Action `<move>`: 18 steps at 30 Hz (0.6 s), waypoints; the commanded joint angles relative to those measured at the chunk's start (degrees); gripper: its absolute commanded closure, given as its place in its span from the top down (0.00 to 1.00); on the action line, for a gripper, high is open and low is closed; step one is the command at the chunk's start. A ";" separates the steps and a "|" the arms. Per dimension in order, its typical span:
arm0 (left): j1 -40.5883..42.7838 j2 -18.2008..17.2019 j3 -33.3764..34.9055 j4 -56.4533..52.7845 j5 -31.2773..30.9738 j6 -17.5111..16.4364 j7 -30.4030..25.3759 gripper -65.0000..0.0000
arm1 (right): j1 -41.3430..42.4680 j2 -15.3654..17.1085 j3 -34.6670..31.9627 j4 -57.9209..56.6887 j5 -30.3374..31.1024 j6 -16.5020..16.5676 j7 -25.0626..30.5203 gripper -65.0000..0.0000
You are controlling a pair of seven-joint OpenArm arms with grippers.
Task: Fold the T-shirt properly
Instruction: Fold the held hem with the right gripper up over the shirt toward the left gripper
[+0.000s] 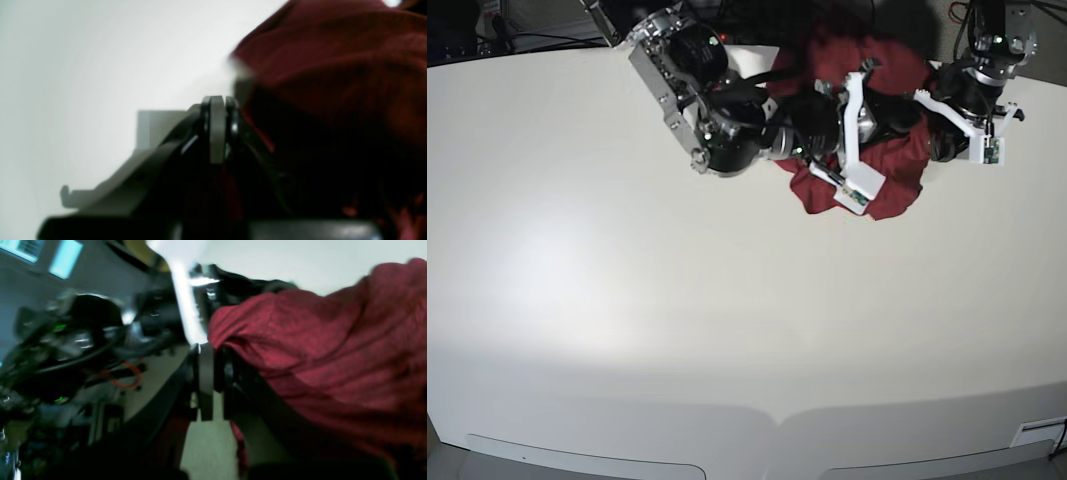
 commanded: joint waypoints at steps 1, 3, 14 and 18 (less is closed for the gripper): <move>0.02 -0.39 -0.31 0.87 -0.20 0.13 -1.57 0.00 | 0.63 -0.61 -0.83 1.09 1.46 0.49 -0.61 0.00; 0.00 -0.39 -0.33 0.87 -0.17 0.13 -1.57 0.00 | 0.61 -0.61 -2.08 1.01 1.33 0.49 -4.22 0.00; 0.00 -0.39 -0.33 0.90 -0.17 0.17 -2.56 0.00 | 0.76 -0.61 -3.65 1.01 2.91 0.49 -7.69 0.39; 0.02 -0.42 -0.33 0.90 -0.20 0.20 -1.81 0.00 | 1.88 -0.61 -3.63 1.01 4.79 0.49 -7.69 0.46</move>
